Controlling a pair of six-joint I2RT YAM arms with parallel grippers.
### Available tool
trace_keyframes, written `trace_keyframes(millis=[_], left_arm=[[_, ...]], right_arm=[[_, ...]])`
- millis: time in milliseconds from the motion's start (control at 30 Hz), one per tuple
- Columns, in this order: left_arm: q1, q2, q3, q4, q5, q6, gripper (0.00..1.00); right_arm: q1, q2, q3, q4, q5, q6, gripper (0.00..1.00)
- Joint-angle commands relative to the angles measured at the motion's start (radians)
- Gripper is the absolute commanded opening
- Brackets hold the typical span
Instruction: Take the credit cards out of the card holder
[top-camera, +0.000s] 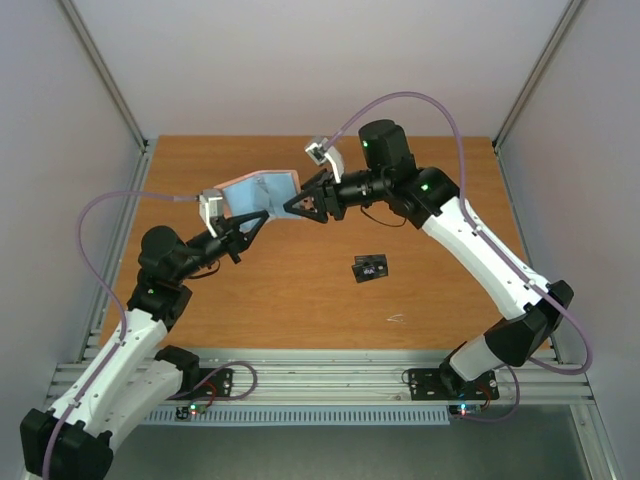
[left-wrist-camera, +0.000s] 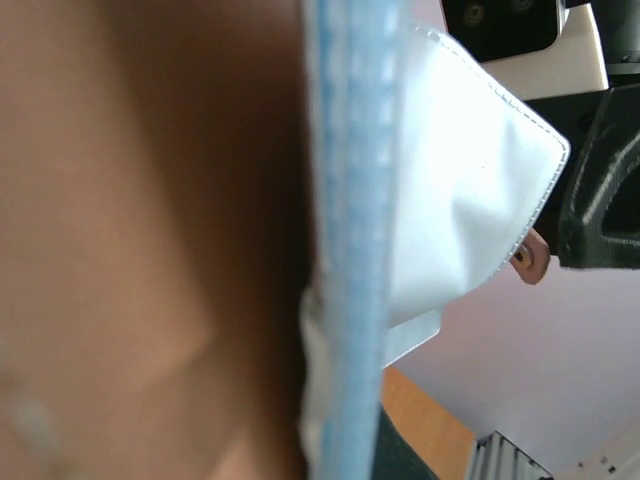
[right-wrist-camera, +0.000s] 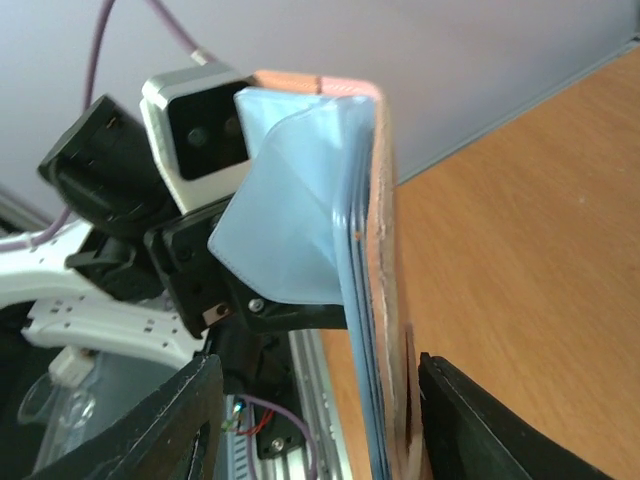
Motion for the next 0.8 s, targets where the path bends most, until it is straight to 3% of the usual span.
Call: trace_keyframes(millis=[0,133,233,300,500,667,767], left_arm=[[0.004,-0.021,0.018,0.111,0.076,-0.032,0.0],[0.004,-0.018,0.027,0.118,0.105,-0.02,0.0],[0.002,-0.013,0.03,0.115,0.141,0.039,0.0],[0.003,-0.014,0.031,0.112,0.14,0.059,0.0],[-0.003,-0.015,0.031,0.115,0.155,0.07,0.0],[-0.012,-0.012,0.035,0.116,0.157,0.088,0.0],[-0.015,-0.007,0.038,0.118,0.154,0.09,0.0]], right_arm=[[-0.006,-0.042,-0.032,0.003,-0.129,-0.068,0.54],[-0.073,-0.053,-0.053,0.031,-0.344,-0.03,0.5],[-0.086,-0.053,-0.05,0.035,-0.4,-0.026,0.34],[-0.086,-0.053,-0.053,0.058,-0.415,-0.008,0.25],[-0.087,-0.048,-0.065,0.075,-0.319,0.019,0.1],[-0.056,-0.051,-0.078,0.076,-0.115,0.024,0.14],[-0.022,-0.048,-0.083,0.069,0.013,0.001,0.23]])
